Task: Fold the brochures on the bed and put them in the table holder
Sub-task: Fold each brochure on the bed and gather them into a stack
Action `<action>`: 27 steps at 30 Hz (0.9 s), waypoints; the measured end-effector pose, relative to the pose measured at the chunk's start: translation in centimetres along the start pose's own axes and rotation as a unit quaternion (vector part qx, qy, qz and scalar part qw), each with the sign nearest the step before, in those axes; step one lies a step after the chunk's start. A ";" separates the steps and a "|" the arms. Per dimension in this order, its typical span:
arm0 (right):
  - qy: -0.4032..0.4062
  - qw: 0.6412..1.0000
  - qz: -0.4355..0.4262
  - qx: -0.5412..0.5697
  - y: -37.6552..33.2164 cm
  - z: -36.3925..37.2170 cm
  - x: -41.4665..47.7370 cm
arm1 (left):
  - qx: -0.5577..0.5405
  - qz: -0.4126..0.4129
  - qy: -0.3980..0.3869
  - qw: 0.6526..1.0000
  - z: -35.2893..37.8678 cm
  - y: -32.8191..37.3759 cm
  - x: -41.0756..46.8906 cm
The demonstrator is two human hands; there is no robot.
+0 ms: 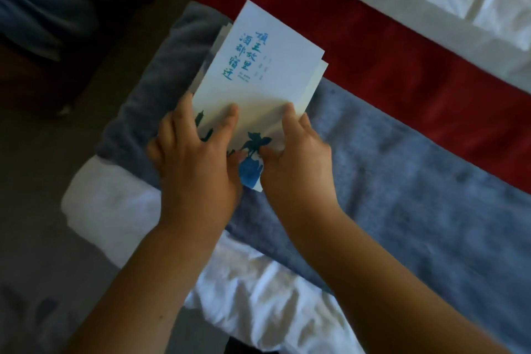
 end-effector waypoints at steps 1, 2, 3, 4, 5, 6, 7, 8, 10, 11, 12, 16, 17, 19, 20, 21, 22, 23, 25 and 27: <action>-0.012 1.000 0.007 -0.011 -0.5 0.8 0.2 | -0.002 0.001 -0.009 1.000 0.1 -0.9 0.4; -0.024 0.999 0.015 -0.026 -0.8 1.4 0.4 | -0.005 0.003 -0.020 1.000 0.3 -1.7 0.7; -0.037 0.998 0.025 -0.045 -1.1 2.0 0.6 | -0.009 0.006 -0.034 0.999 0.5 -2.3 1.0; -0.056 0.995 0.036 -0.069 -1.3 2.3 0.7 | -0.013 0.010 -0.050 0.999 0.8 -2.7 1.2; -0.080 0.991 0.048 -0.099 -1.4 2.7 0.7 | -0.015 0.014 -0.067 0.998 1.2 -3.0 1.3; -0.105 0.983 0.058 -0.140 -1.5 3.0 0.7 | -0.013 0.017 -0.083 0.996 1.7 -3.3 1.4; -0.125 0.972 0.059 -0.189 -1.7 3.2 0.6 | -0.006 0.021 -0.094 0.995 2.0 -3.5 1.4; -0.132 0.961 0.049 -0.240 -1.9 3.2 0.7 | 0.001 0.025 -0.098 0.995 2.1 -3.6 1.4; -0.113 0.938 0.013 -0.327 -2.6 2.7 1.6 | 0.016 0.038 -0.088 0.995 2.2 -3.4 1.3; -0.110 0.930 -0.003 -0.352 -2.9 2.3 2.5 | 0.024 0.047 -0.085 0.995 2.2 -3.2 1.3; -0.121 0.923 -0.010 -0.365 -3.1 1.9 3.6 | 0.034 0.057 -0.095 0.993 2.3 -3.0 1.3; -0.193 0.911 0.020 -0.364 -3.8 1.6 7.7 | 0.095 0.067 -0.215 0.970 3.3 -2.4 3.2; -0.199 0.907 0.023 -0.372 -3.7 2.0 8.2 | 0.108 0.068 -0.246 0.961 3.5 -2.3 3.8; -0.208 0.899 0.022 -0.385 -3.2 3.0 8.9 | 0.126 0.069 -0.287 0.947 4.1 -2.1 4.7; -0.212 0.897 0.022 -0.386 -2.8 3.4 9.0 | 0.125 0.063 -0.300 0.944 4.4 -2.0 4.9; -0.217 0.897 0.025 -0.386 -2.4 3.8 9.1 | 0.117 0.053 -0.307 0.943 4.8 -1.9 5.0; -0.222 0.895 0.030 -0.386 -2.1 4.0 9.2 | 0.108 0.042 -0.311 0.943 5.1 -1.8 4.9; -0.225 0.894 0.032 -0.387 -1.8 4.1 9.2 | 0.101 0.032 -0.313 0.944 5.4 -1.7 4.9; -0.228 0.893 0.029 -0.388 -1.3 4.3 9.3 | 0.092 0.021 -0.317 0.944 6.0 -1.4 4.9; -0.227 0.894 0.029 -0.386 -0.8 4.6 9.4 | 0.087 0.013 -0.331 0.940 6.5 -1.3 5.1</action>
Point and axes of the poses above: each hand's wrist, its own x-axis towards the middle knuckle, its own z-axis out of the palm, y = z × x, the point moved 3 cm from there along x, towards the middle knuckle, and after that the axes turned 9 degrees about x, right-handed, at the moved point
